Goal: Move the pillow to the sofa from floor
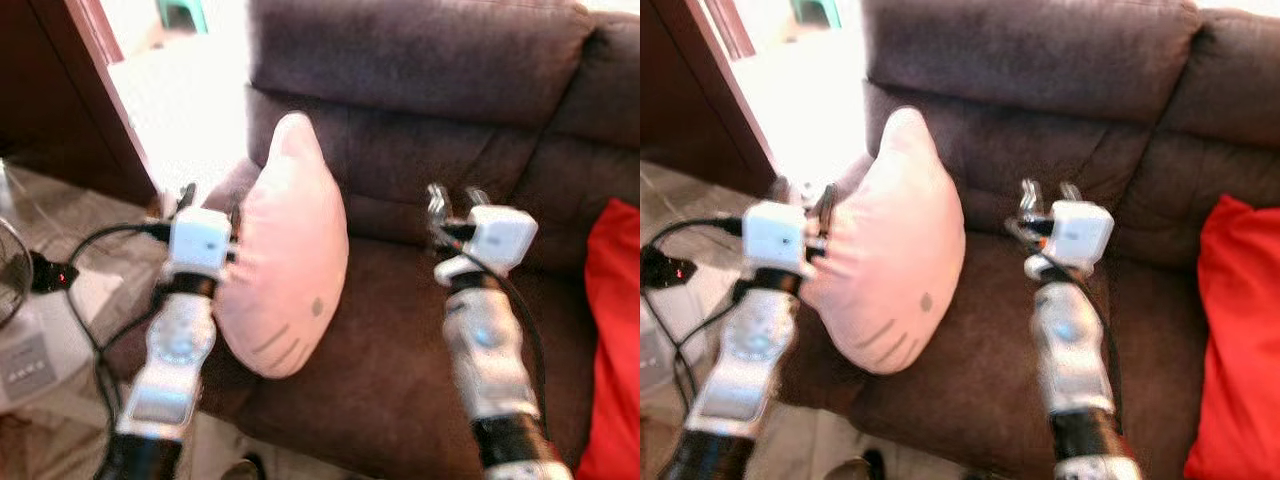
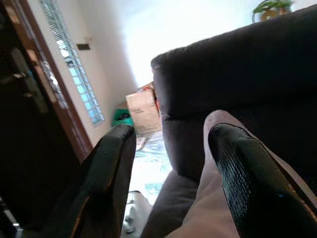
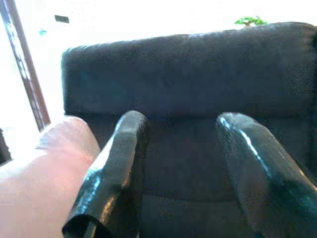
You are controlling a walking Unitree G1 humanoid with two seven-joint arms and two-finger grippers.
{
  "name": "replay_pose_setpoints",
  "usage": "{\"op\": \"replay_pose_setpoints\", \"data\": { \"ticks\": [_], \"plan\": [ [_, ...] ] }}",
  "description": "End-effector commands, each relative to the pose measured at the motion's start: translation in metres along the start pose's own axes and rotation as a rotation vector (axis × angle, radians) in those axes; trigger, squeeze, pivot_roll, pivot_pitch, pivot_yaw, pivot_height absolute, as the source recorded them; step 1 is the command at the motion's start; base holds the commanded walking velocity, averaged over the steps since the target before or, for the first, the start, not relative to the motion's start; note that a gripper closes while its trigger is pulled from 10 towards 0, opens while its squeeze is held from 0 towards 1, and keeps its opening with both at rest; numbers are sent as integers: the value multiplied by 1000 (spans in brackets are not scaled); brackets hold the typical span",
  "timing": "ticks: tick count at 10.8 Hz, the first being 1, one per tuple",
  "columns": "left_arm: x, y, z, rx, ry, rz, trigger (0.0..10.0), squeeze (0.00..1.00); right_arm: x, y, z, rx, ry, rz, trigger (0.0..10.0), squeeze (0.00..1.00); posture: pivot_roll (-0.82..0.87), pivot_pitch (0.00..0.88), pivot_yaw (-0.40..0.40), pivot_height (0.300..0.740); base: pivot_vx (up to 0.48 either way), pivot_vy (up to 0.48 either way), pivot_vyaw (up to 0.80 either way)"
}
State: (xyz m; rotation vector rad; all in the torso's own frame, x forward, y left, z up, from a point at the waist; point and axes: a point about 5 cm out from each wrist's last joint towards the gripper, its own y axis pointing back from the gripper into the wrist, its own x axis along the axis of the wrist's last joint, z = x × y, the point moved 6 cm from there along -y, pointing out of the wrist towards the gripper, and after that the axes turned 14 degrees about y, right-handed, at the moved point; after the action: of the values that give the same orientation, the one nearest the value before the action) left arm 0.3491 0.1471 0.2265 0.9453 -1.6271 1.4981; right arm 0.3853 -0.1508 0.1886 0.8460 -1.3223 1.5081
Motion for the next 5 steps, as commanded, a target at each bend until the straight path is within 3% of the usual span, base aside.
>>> {"op": "replay_pose_setpoints", "data": {
  "ticks": [1,5],
  "plan": [
    [5,-1,5,-14,0,25,10000,0,-2,1,8,-15,-7,-8,10000,0,140,167,-2,740,0,-300,-719],
    [7,-2,6,-17,8,37,10000,0,0,1,8,-11,18,4,10000,0,140,166,-5,740,0,-320,0]
  ]
}}
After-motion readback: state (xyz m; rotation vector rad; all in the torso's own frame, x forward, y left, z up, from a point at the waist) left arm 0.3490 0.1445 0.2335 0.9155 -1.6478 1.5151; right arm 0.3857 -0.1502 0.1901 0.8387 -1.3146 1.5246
